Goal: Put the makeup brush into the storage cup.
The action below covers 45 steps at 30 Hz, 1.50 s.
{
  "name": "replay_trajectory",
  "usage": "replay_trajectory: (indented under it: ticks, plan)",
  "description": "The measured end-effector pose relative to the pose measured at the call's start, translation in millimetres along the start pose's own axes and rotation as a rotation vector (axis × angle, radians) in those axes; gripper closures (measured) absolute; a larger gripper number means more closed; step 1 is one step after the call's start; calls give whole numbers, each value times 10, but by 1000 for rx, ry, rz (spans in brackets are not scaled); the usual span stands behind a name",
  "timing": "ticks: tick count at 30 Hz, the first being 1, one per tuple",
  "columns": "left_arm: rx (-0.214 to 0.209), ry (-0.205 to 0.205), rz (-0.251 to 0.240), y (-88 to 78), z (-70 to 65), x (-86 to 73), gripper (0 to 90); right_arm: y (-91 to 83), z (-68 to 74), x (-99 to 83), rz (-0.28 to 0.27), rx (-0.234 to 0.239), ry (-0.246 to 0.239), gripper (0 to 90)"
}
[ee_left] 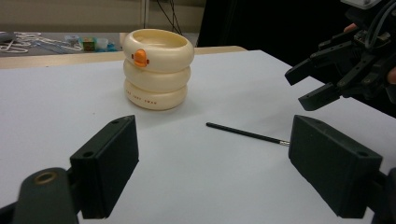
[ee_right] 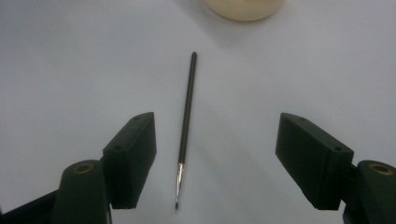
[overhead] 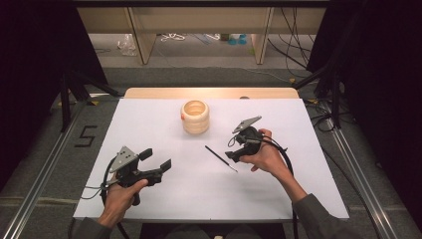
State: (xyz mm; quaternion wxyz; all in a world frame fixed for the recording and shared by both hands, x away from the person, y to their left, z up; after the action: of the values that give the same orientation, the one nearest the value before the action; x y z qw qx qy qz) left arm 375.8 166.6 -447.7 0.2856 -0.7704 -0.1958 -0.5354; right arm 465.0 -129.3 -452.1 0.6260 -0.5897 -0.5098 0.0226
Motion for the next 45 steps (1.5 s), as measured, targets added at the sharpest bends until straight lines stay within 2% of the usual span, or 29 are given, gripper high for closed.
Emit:
replay_trajectory:
  ticks: [6,17,20,32,45]
  plan:
    - [-1,5,3,0,-1,1,155,59,5,40,23,3,-6,301]
    - [-7,2,-6,4,1,5,155,164,36,66,68,37,-30,310]
    - [-5,4,7,2,-3,-1,156,191,46,82,73,40,-44,311]
    - [-13,4,13,12,-14,-7,155,273,101,114,110,38,-66,353]
    - [-12,6,15,13,-14,-9,155,431,188,107,186,76,-84,437]
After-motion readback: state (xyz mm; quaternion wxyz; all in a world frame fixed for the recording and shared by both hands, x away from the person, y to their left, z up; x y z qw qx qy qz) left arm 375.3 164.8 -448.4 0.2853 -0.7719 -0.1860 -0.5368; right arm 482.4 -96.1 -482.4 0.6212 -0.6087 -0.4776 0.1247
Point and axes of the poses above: each handheld gripper's, and its own axes: y roughly forward along the jaws, x roughly out of its top, z roughly to its left, the point moved 5 cm from there along y, roughly forward along the jaws, and after that the axes turned 13 degrees about -x, right-handed, at the moved point
